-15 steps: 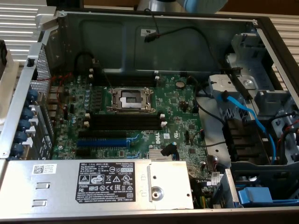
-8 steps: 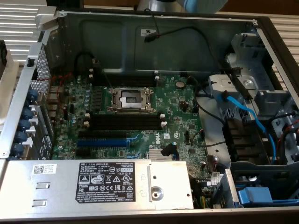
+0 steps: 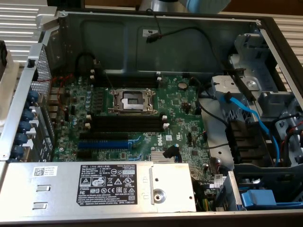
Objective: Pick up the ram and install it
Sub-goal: 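Pick up the ram and move it above insertion slot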
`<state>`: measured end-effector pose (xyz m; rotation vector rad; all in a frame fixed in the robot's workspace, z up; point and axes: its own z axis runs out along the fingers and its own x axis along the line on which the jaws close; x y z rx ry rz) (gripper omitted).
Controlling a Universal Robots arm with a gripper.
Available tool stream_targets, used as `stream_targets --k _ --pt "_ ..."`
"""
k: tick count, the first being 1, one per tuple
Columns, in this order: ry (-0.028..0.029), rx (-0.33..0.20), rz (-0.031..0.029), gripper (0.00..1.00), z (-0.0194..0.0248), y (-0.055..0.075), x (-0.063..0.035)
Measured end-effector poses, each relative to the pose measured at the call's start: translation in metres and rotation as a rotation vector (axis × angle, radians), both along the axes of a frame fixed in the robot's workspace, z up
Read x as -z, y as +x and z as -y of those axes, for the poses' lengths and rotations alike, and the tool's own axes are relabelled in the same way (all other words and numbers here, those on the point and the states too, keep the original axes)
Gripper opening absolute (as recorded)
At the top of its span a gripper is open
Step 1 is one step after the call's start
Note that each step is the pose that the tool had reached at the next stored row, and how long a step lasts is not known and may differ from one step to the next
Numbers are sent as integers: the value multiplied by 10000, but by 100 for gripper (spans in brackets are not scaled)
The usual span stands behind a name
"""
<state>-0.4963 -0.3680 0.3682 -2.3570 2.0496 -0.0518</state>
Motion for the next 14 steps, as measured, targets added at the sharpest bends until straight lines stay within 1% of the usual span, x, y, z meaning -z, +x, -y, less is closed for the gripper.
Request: stream_targets --k 14 --pt "11 183 1 10 12 -6 255"
